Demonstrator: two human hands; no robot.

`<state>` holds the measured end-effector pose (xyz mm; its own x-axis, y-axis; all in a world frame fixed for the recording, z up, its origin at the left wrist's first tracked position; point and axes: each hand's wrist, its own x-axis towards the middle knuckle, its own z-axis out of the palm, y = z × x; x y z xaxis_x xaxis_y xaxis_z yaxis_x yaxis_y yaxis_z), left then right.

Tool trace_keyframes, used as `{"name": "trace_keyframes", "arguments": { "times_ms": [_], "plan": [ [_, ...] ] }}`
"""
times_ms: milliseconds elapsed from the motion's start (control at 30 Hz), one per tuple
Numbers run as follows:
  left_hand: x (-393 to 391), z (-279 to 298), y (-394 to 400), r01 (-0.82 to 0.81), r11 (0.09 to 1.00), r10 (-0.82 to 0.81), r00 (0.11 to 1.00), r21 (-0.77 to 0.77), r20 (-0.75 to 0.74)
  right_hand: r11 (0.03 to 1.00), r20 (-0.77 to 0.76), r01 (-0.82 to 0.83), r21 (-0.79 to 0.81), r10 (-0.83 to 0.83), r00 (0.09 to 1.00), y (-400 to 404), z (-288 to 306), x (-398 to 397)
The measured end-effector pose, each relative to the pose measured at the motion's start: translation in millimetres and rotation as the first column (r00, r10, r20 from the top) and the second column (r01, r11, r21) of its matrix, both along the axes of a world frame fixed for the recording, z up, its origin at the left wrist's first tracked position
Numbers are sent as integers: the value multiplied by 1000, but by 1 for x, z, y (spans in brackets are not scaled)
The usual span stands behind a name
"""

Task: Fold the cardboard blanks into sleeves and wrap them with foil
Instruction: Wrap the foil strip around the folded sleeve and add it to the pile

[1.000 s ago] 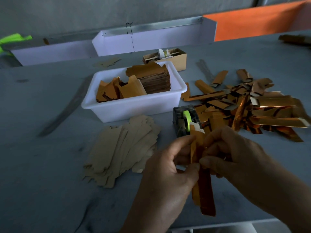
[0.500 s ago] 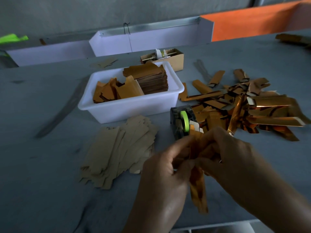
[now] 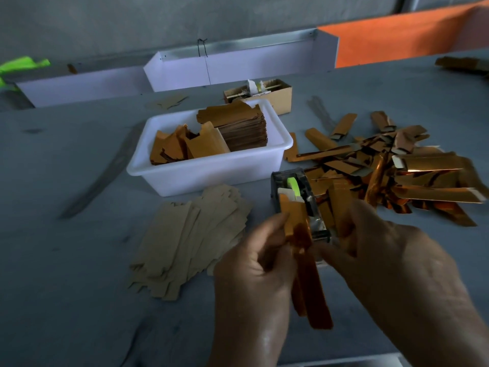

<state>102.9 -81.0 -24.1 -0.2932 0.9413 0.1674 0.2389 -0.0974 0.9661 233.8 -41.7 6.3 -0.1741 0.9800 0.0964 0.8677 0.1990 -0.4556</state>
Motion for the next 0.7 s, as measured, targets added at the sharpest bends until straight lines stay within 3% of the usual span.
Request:
{"name": "trace_keyframes", "arguments": {
  "times_ms": [133, 333, 500, 700],
  "plan": [
    [0, 2, 0, 15, 1000, -16, 998, -18, -58, 995, -296, -34, -97, 4, 955, 2, -4, 12],
    [2, 2, -1, 88, 995, -91, 994, -47, -66, 948, -554, -174, -268, -4, 833, 7, -14, 2],
    [-4, 0, 1, 63, 992, -62, 998, -110, 9, 885, -590, -268, -381, -10, 808, 15, -24, 5],
    [-15, -3, 5, 65, 989, -65, 998, -133, 2, 878, -678, -307, -367, -26, 735, 24, -24, 9]
  ]
}}
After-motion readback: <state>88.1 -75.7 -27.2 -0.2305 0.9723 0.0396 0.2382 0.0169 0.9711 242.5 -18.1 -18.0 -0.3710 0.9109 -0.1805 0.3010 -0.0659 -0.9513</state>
